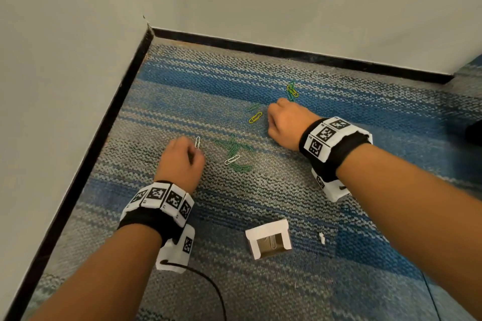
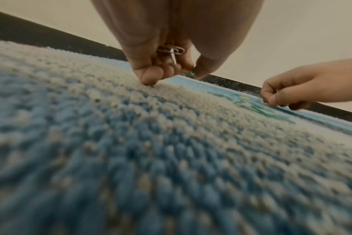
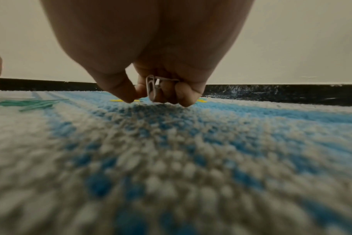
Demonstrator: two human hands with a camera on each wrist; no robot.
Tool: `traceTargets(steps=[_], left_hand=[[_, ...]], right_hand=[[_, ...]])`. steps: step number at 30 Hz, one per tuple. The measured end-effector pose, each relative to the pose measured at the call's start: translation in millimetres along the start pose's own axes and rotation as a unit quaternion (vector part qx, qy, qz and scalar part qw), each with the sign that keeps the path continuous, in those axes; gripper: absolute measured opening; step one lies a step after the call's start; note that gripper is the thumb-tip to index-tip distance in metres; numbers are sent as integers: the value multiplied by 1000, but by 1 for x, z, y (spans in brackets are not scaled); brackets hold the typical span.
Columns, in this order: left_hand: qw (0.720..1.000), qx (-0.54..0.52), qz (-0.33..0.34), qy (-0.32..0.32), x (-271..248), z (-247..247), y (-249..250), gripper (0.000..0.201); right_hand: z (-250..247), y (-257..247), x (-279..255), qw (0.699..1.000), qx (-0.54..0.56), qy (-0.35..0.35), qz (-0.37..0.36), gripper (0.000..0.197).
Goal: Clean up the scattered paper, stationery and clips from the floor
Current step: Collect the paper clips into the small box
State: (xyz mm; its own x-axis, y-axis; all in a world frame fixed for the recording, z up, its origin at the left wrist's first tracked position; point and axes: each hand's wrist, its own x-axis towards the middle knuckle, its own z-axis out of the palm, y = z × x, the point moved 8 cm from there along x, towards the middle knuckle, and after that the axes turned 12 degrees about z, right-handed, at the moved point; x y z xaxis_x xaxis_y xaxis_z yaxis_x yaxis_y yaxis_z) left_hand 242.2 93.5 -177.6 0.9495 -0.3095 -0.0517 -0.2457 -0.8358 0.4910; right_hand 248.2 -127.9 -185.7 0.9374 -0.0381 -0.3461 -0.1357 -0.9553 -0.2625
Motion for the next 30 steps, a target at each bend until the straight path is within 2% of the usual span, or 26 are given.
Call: traceTargets(steps=[2,5,10,13,16,19,23,26,28,30], left_hand=[[999,-29,-27,12,3,-3,-6,12],[999,-45,-31,2,6,-3,-9,7],[996,-54,-67,-20,11,3,-11,16],[998,-12,-60,-35,13,6,-9,30],[997,-30,-71,-18,13,6,-13,22],[998,-6,-59,6,13,3,-10,11],[999,19,-39,-9,15,4,-6,13],[1000,1,-31,-2,15,0,-3,11],[999,-17,-31,-3,13,1,-1,3],[999,-24,-21,-11,14,5,4,7]], right_hand=[[2,-1,1,1000,5,-1,6,23],[5,4,-2,999,37,-17,18,17],[4,14,-1,997,57,-11,48,11],[-1,22,-3,992,85,-3,89,26],[-2,32,-8,988,77,4,131,37],[3,31,-12,991,53,-4,121,29],[7,28,-15,992,34,-3,124,32],[7,21,-21,997,10,16,79,19],[4,20,-22,997,47,19,61,21],[-2,27,-17,991,108,11,74,27]])
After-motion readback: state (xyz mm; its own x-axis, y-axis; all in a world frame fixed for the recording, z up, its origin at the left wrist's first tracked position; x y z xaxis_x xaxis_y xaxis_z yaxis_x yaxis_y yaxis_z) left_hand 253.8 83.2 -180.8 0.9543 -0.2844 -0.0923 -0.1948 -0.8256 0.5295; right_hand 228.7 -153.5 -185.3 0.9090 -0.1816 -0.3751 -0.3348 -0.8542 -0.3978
